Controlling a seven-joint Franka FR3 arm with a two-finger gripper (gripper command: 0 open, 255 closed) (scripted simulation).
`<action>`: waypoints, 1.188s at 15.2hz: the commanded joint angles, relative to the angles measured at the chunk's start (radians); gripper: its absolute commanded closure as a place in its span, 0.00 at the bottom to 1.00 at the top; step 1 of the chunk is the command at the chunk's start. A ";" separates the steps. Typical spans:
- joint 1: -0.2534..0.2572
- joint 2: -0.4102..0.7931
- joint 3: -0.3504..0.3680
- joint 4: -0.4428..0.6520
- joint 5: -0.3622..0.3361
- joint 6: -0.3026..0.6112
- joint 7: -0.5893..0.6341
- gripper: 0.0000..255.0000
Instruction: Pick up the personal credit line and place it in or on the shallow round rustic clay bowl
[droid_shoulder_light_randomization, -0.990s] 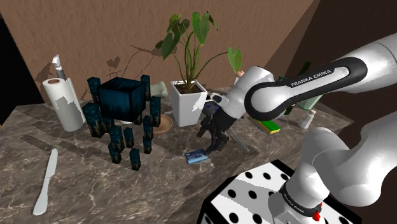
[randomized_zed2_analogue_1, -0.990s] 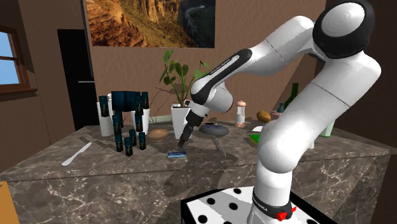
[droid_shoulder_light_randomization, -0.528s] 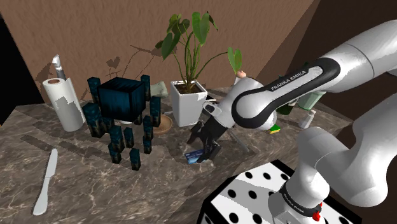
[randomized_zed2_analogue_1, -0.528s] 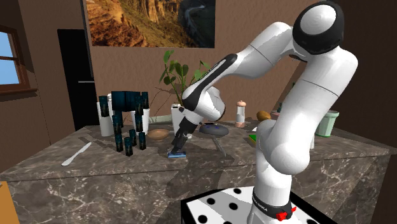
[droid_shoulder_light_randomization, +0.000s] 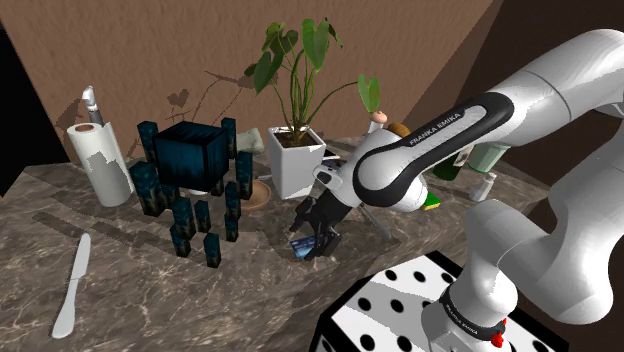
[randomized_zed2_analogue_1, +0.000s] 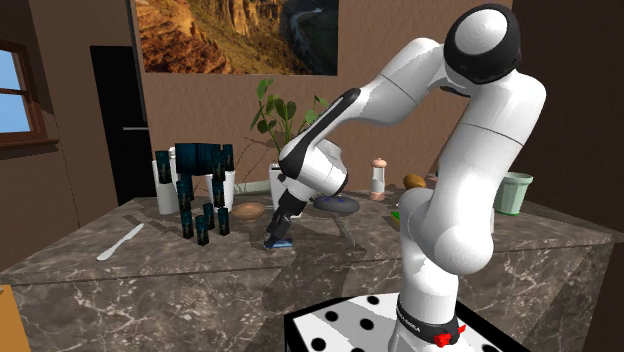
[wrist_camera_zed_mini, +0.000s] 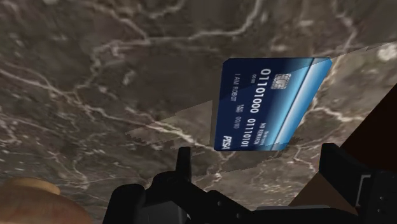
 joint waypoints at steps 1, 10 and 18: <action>0.001 0.001 0.000 0.000 0.001 0.000 0.000 0.00; 0.000 0.000 0.000 0.000 0.000 0.000 0.000 1.00; -0.143 -0.072 0.119 0.007 -0.137 -0.092 0.140 1.00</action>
